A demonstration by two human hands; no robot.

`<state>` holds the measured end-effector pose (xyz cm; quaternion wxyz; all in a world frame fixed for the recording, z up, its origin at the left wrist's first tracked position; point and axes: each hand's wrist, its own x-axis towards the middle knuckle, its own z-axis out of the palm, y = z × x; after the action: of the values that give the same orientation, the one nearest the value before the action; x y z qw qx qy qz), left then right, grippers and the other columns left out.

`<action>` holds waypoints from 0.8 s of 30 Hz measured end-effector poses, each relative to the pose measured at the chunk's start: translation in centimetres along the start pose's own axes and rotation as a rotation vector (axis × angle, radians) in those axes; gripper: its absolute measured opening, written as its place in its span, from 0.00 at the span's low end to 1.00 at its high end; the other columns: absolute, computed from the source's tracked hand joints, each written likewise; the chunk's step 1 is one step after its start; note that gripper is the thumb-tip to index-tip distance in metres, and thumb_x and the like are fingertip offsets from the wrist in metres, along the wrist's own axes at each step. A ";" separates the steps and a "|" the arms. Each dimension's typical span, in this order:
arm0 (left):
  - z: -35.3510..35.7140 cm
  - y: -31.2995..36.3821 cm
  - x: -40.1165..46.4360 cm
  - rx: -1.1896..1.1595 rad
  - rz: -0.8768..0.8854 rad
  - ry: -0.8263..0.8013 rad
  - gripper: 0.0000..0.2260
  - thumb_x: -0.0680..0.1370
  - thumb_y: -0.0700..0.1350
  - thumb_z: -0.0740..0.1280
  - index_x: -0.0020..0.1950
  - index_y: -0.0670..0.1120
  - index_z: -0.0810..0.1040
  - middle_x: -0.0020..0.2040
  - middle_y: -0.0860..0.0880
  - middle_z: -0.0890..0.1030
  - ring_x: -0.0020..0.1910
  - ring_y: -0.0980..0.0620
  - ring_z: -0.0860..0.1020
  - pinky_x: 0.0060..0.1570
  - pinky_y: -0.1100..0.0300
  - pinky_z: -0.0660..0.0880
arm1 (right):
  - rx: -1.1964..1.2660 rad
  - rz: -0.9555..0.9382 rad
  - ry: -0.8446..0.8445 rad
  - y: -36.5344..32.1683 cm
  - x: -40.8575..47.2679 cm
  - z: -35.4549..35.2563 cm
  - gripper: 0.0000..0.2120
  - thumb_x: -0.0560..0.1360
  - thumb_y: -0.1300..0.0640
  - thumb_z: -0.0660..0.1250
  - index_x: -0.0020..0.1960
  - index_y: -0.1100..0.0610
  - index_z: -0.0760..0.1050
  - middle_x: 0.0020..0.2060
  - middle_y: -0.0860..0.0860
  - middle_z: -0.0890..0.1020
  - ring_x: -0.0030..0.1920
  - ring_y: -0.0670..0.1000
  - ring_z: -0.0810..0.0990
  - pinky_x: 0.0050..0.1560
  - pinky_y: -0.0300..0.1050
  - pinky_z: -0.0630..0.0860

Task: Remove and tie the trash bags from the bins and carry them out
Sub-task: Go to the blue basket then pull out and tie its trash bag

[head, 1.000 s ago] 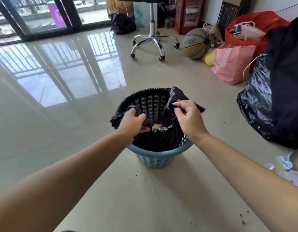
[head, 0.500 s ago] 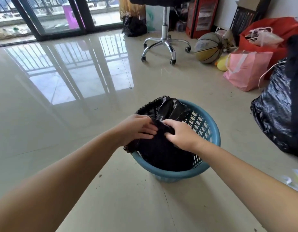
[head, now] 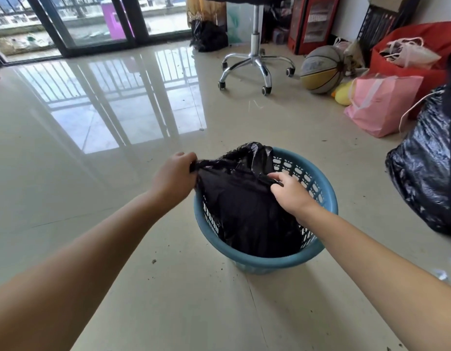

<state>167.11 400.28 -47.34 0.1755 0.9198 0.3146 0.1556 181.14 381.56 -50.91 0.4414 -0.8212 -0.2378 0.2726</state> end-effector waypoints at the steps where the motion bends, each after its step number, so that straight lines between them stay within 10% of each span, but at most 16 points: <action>1: 0.0 1.0 0.0 -0.106 -0.012 0.061 0.05 0.75 0.37 0.62 0.47 0.39 0.76 0.44 0.39 0.78 0.43 0.40 0.77 0.45 0.49 0.75 | 0.060 -0.001 0.000 -0.2 -0.1 0.1 0.18 0.78 0.63 0.54 0.65 0.56 0.72 0.58 0.50 0.77 0.60 0.51 0.75 0.64 0.48 0.72; 7: 3.3 7.7 -1.6 -0.797 -0.148 -0.296 0.08 0.72 0.36 0.65 0.40 0.49 0.76 0.35 0.48 0.77 0.34 0.52 0.74 0.37 0.58 0.74 | 0.562 -0.046 -0.388 -1.1 -1.3 0.6 0.08 0.78 0.64 0.61 0.54 0.62 0.77 0.45 0.59 0.82 0.47 0.56 0.82 0.54 0.51 0.78; 11: 2.9 8.3 -2.0 -1.162 -0.353 -0.573 0.12 0.75 0.30 0.58 0.48 0.44 0.75 0.41 0.44 0.77 0.38 0.50 0.76 0.36 0.60 0.74 | 0.179 -0.148 -0.299 -0.3 -1.1 0.5 0.14 0.73 0.58 0.70 0.58 0.55 0.74 0.46 0.51 0.83 0.48 0.49 0.82 0.54 0.44 0.78; 14: 1.9 7.3 -1.6 -1.076 -0.284 -0.761 0.19 0.75 0.25 0.52 0.50 0.42 0.77 0.44 0.46 0.82 0.43 0.52 0.81 0.41 0.63 0.77 | -0.070 -0.198 -0.177 -0.1 -1.0 -0.2 0.08 0.73 0.59 0.69 0.43 0.45 0.77 0.39 0.46 0.83 0.43 0.46 0.82 0.48 0.43 0.78; 18: 2.5 4.5 0.9 -0.741 -0.453 -0.272 0.08 0.80 0.37 0.58 0.50 0.40 0.76 0.44 0.45 0.79 0.38 0.53 0.78 0.42 0.59 0.78 | -0.162 -0.183 -0.184 -0.3 -1.2 -0.9 0.10 0.74 0.59 0.66 0.38 0.46 0.77 0.41 0.50 0.84 0.48 0.51 0.82 0.54 0.49 0.78; 21: 4.4 3.9 1.1 -0.646 -0.564 -0.393 0.14 0.79 0.53 0.63 0.53 0.42 0.75 0.45 0.46 0.79 0.43 0.50 0.78 0.38 0.57 0.79 | -0.209 -0.235 -0.302 -0.4 -1.7 -1.2 0.10 0.74 0.61 0.65 0.41 0.46 0.76 0.47 0.52 0.81 0.51 0.51 0.80 0.57 0.46 0.75; 24: 6.2 5.6 0.6 -0.619 -0.427 -0.436 0.13 0.76 0.43 0.65 0.61 0.44 0.74 0.51 0.45 0.81 0.45 0.47 0.80 0.35 0.57 0.79 | -0.373 -0.324 -0.344 0.4 -1.5 -1.1 0.10 0.74 0.58 0.67 0.55 0.52 0.79 0.61 0.50 0.72 0.63 0.50 0.70 0.67 0.44 0.66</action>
<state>172.93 395.11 -50.42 0.5338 0.7493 0.3918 0.0049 180.85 379.73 -50.41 0.2738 -0.7813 -0.4829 0.2853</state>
